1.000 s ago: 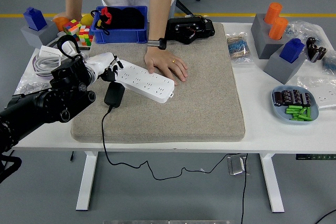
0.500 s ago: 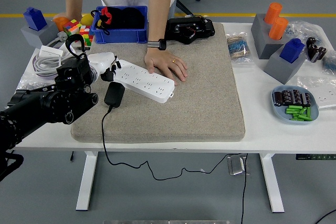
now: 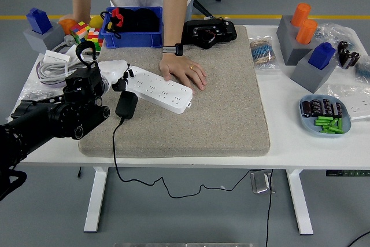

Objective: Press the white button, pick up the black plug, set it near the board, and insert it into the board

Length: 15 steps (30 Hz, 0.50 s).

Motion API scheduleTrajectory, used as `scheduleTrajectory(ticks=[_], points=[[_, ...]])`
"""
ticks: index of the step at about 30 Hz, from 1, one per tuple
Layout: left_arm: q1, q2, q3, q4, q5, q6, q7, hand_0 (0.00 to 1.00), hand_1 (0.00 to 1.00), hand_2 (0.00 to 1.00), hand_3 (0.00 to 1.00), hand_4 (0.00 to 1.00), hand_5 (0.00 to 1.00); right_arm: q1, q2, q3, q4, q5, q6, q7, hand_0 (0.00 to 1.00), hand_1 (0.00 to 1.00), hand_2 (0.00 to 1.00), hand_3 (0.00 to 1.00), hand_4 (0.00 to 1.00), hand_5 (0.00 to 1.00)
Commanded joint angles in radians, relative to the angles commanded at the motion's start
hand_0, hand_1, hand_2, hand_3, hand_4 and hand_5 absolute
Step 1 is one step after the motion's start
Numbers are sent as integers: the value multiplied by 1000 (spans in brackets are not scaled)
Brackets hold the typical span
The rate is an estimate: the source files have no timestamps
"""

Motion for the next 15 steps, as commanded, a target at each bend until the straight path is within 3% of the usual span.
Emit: scheduleTrajectory(ticks=[6,10,13,15], points=[[-3,27,-73,-57,49,18,-17,33,10,113,690,2,2,-4,3,9,-1,-3,-1,0,769,678,661,619,665,436],[-3,56,-157,-118,96,38,-35,33,11,114,687,2,2,-6,4,15,1,-4,-1,1,770,678,660,619,665,436],[15,79,-235,-174,128,49,-45,33,11,114,687,2,2,-6,5,18,1,-5,-1,1,770,678,660,619,665,436],[50,109,-304,-242,149,72,-58,63,35,107,688,2,2,-7,8,22,2,-5,-1,1,770,678,660,619,665,437]])
